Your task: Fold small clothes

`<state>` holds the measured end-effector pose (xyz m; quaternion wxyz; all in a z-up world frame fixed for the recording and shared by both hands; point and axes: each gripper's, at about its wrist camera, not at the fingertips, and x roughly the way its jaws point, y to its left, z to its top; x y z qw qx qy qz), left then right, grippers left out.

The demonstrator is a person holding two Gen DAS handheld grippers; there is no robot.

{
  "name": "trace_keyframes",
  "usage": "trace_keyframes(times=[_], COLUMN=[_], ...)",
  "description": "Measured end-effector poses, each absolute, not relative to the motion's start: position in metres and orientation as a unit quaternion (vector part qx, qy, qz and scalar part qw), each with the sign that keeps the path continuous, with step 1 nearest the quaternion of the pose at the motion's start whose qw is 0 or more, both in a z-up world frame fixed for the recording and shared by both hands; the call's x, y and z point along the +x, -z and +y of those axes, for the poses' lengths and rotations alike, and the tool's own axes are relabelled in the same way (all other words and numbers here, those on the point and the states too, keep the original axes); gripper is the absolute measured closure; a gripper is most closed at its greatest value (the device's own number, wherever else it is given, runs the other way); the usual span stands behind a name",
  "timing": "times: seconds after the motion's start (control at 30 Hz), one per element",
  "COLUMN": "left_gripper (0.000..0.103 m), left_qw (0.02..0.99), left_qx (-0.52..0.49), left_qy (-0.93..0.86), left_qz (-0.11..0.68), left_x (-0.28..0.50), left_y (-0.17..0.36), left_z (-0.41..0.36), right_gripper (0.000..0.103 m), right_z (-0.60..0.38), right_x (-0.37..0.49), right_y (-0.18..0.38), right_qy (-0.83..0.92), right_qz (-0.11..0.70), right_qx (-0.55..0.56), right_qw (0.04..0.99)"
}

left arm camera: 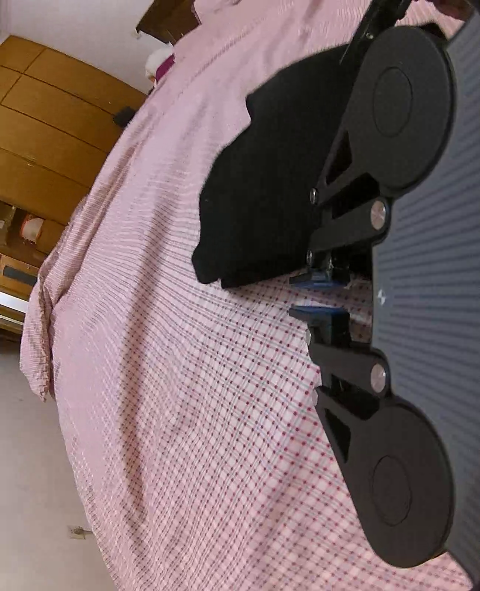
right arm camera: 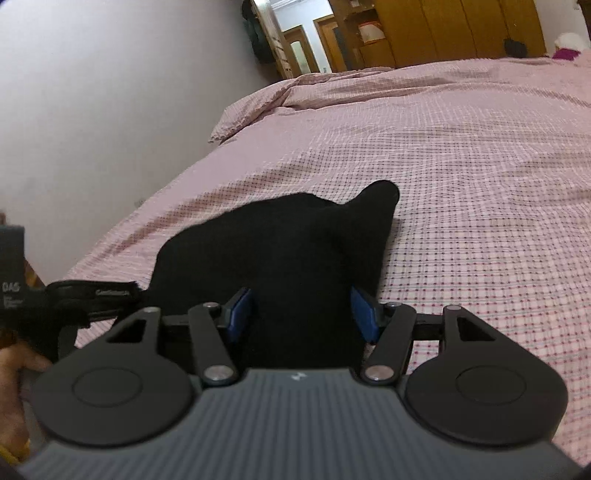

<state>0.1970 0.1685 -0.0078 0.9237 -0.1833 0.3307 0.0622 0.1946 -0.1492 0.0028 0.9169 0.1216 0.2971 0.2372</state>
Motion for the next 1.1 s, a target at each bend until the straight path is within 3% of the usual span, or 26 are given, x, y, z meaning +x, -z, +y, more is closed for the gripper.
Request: trace_keyframes(times=[0.27,0.33,0.4,0.53,0.6,0.67,0.8,0.97,1.03,1.1], left_gripper=[0.091,0.086,0.074,0.063,0.049,0.042,0.038,0.027,0.025,0.024], left_qw=[0.938,0.939,0.935,0.926,0.923,0.924,0.923,0.922,0.92,0.918], left_qx=[-0.182,-0.172,-0.168,-0.168,-0.159,-0.142,-0.147,-0.18,-0.189,-0.188], left_qy=[-0.01,0.004,0.012,-0.005,-0.015,-0.022,-0.016,0.013,0.027,0.029], left_qz=[0.296,0.299,0.311,0.339,0.35,0.353,0.354,0.344,0.343,0.349], left_x=[0.158,0.15,0.149,0.151,0.154,0.153,0.152,0.149,0.154,0.16], left_y=[-0.038,-0.043,-0.039,-0.02,-0.008,-0.006,-0.011,-0.023,-0.025,-0.024], left_z=[0.159,0.154,0.15,0.148,0.149,0.148,0.153,0.16,0.159,0.157], right_gripper=[0.042,0.042,0.043,0.043,0.043,0.044,0.043,0.043,0.03,0.027], right_z=[-0.174,-0.178,-0.178,-0.171,-0.166,-0.162,-0.157,-0.176,-0.183,-0.185], right_x=[0.151,0.144,0.142,0.135,0.133,0.128,0.122,0.128,0.139,0.151], right_y=[-0.014,-0.015,-0.012,0.004,0.017,0.028,0.019,-0.004,-0.01,-0.011], right_qy=[-0.224,-0.223,-0.225,-0.228,-0.239,-0.242,-0.252,-0.255,-0.244,-0.237], right_qz=[0.285,0.286,0.291,0.322,0.349,0.358,0.349,0.315,0.306,0.307], right_qx=[0.168,0.173,0.169,0.157,0.158,0.147,0.113,0.156,0.18,0.193], right_qw=[0.917,0.916,0.914,0.905,0.892,0.89,0.895,0.901,0.902,0.901])
